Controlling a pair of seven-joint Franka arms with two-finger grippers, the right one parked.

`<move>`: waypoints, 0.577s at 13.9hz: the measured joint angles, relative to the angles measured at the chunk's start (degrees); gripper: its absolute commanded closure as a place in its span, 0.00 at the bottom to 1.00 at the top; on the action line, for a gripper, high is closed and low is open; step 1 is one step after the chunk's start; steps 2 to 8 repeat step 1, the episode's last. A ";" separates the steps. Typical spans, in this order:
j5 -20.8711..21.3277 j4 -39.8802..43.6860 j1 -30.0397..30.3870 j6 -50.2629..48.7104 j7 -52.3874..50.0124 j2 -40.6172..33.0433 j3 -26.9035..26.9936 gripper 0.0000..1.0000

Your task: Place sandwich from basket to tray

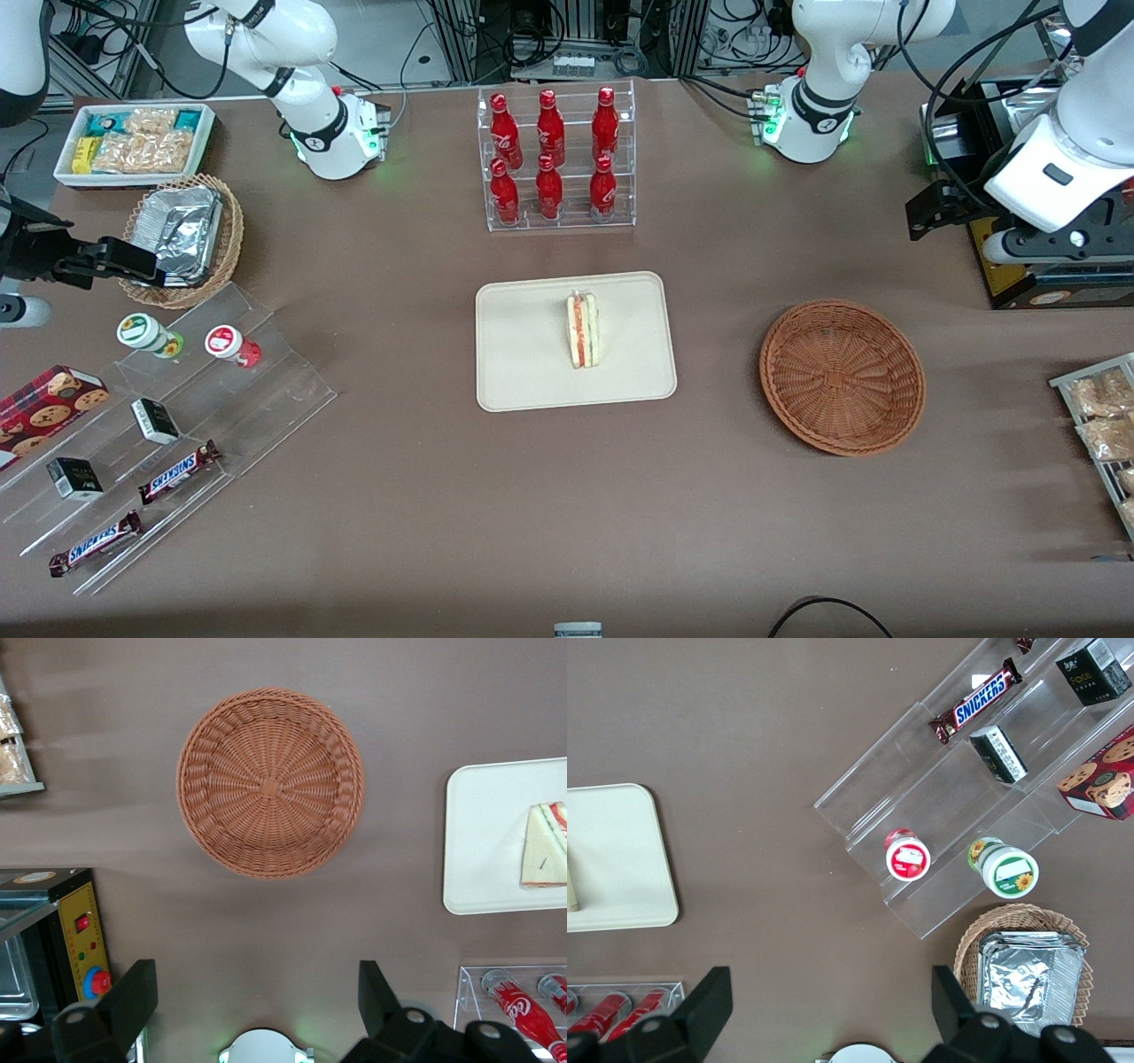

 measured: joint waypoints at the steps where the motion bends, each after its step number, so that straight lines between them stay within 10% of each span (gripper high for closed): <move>1: 0.18 0.07 0.41 -0.01 0.00 0.00 0.01 0.00; 8: 0.18 0.07 0.41 -0.01 0.00 0.00 0.01 0.00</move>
